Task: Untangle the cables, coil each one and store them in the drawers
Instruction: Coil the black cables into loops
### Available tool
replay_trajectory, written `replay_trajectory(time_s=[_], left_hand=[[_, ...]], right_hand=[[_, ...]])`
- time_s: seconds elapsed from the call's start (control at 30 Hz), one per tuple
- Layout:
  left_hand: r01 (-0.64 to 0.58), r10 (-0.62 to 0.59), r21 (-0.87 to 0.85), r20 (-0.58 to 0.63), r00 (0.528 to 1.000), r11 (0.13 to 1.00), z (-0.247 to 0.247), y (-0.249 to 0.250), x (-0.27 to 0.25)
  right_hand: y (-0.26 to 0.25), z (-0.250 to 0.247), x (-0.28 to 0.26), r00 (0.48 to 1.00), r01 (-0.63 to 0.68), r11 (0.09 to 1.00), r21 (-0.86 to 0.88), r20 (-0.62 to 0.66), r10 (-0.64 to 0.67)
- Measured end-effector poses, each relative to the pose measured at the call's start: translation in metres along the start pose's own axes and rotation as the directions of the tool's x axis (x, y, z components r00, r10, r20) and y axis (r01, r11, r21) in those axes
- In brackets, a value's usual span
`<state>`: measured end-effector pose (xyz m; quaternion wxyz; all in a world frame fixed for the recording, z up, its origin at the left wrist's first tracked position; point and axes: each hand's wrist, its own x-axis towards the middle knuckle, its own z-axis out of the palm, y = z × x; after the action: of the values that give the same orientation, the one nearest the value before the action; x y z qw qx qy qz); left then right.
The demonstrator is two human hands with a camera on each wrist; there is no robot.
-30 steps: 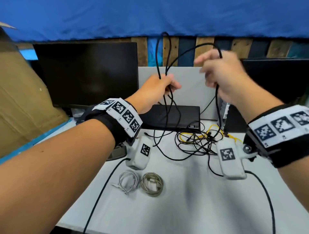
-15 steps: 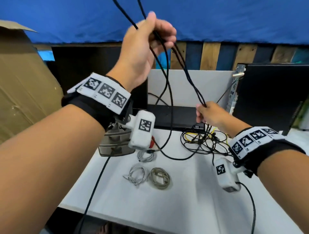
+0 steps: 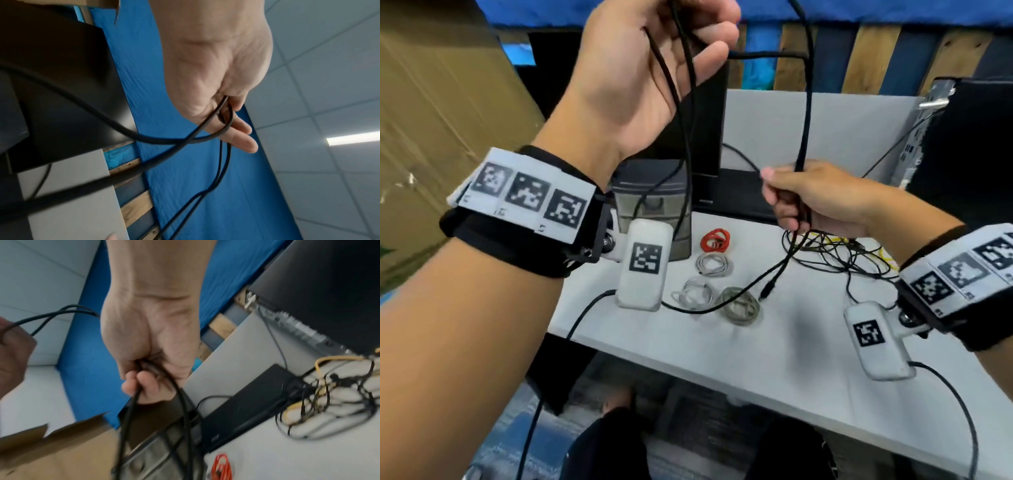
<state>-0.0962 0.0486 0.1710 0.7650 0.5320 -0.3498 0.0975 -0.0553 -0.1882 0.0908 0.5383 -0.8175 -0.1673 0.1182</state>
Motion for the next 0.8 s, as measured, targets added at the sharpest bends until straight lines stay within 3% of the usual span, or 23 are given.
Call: replay_trajectory(time_s=[0.17, 0.33, 0.43, 0.5, 0.6, 0.67, 0.8], left_hand=[[0.144, -0.144, 0.167, -0.014, 0.990, 0.975, -0.014, 0.008, -0.057], [0.346, -0.347, 0.209, -0.033, 0.937, 0.915, -0.031, 0.006, -0.110], [0.490, -0.532, 0.306, 0.064, 0.845, 0.816, -0.046, 0.003, -0.137], [0.582, -0.668, 0.397, 0.117, 0.735, 0.710, -0.057, -0.001, -0.150], [0.657, -0.787, 0.524, 0.041, 0.616, 0.542, -0.061, -0.008, -0.157], [0.644, -0.797, 0.588, 0.002, 0.604, 0.489, -0.057, -0.012, -0.155], [0.536, -0.787, 0.709, 0.044, 0.615, 0.458, -0.047, -0.009, -0.145]], right_hand=[[0.008, 0.062, -0.024, 0.933, -0.089, 0.996, 0.028, 0.351, 0.074], [0.039, 0.113, -0.035, 0.738, -0.138, 0.989, -0.052, 0.660, 0.138], [0.059, 0.116, -0.038, 0.638, -0.083, 0.982, -0.167, 0.748, 0.181], [0.064, 0.105, -0.037, 0.641, -0.097, 0.979, -0.179, 0.741, 0.199], [0.056, 0.090, -0.036, 0.654, -0.106, 0.980, -0.169, 0.731, 0.197], [0.048, 0.086, -0.036, 0.672, -0.085, 0.984, -0.159, 0.720, 0.174], [0.030, 0.087, -0.034, 0.745, -0.052, 0.993, -0.102, 0.659, 0.107]])
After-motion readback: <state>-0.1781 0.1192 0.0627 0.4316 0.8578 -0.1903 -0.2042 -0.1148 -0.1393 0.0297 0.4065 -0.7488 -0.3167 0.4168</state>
